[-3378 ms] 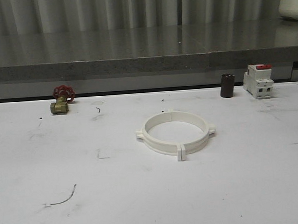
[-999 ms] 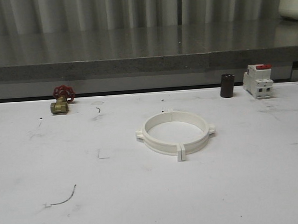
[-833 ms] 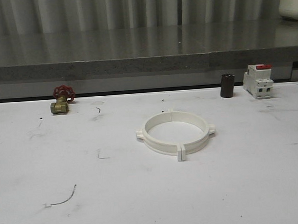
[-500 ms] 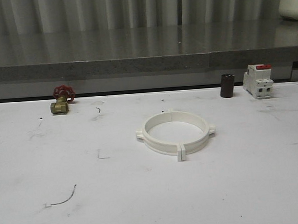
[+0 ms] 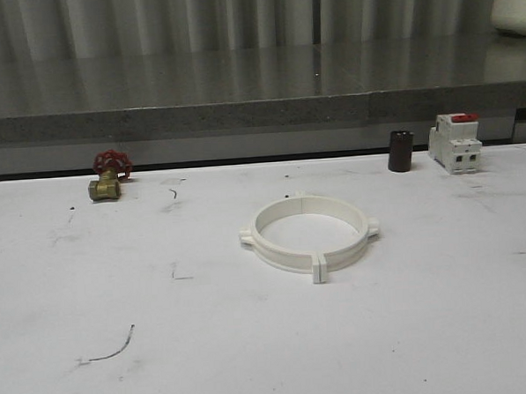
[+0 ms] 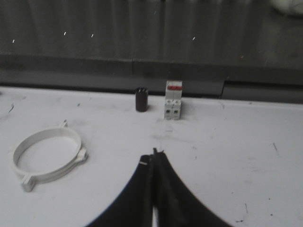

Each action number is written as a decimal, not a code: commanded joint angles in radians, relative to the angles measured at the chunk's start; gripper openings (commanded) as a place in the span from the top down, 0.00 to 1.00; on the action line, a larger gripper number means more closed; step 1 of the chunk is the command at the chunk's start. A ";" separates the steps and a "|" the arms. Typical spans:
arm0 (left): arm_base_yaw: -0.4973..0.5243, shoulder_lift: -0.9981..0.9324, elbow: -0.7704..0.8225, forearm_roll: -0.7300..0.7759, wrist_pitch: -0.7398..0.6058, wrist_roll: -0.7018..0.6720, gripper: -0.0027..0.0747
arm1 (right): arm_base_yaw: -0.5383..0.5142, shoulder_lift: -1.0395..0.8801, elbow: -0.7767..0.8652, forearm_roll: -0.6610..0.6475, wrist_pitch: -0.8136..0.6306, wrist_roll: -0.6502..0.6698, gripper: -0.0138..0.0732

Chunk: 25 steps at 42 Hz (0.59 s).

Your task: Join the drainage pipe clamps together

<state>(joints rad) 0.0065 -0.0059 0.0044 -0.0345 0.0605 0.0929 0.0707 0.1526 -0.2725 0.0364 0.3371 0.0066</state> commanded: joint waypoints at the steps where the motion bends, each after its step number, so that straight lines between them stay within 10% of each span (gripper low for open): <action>1: -0.005 -0.011 0.023 -0.002 -0.083 -0.011 0.99 | -0.034 -0.087 0.087 0.005 -0.214 -0.007 0.92; 25: -0.005 -0.009 0.023 -0.002 -0.083 -0.011 0.99 | -0.045 -0.179 0.296 0.054 -0.350 -0.007 0.92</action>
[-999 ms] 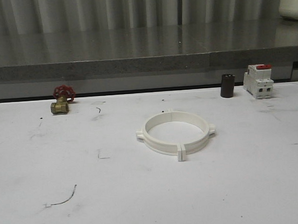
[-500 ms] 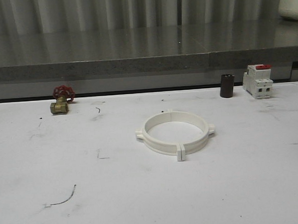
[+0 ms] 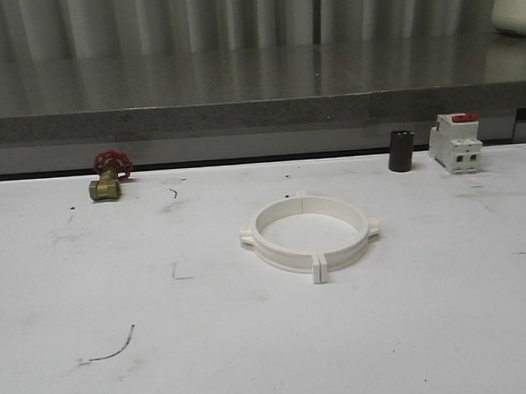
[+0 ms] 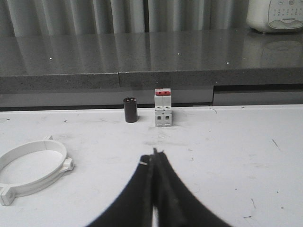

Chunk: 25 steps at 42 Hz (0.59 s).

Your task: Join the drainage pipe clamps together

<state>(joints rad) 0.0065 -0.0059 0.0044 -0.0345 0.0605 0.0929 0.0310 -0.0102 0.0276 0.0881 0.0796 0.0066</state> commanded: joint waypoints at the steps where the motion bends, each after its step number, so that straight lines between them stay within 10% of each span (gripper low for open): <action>1: -0.005 -0.009 0.023 -0.002 -0.083 -0.011 0.99 | -0.006 -0.016 -0.004 0.002 -0.092 -0.007 0.92; 25: -0.005 -0.009 0.023 -0.002 -0.083 -0.011 0.99 | -0.006 -0.017 -0.004 -0.088 -0.160 0.024 0.92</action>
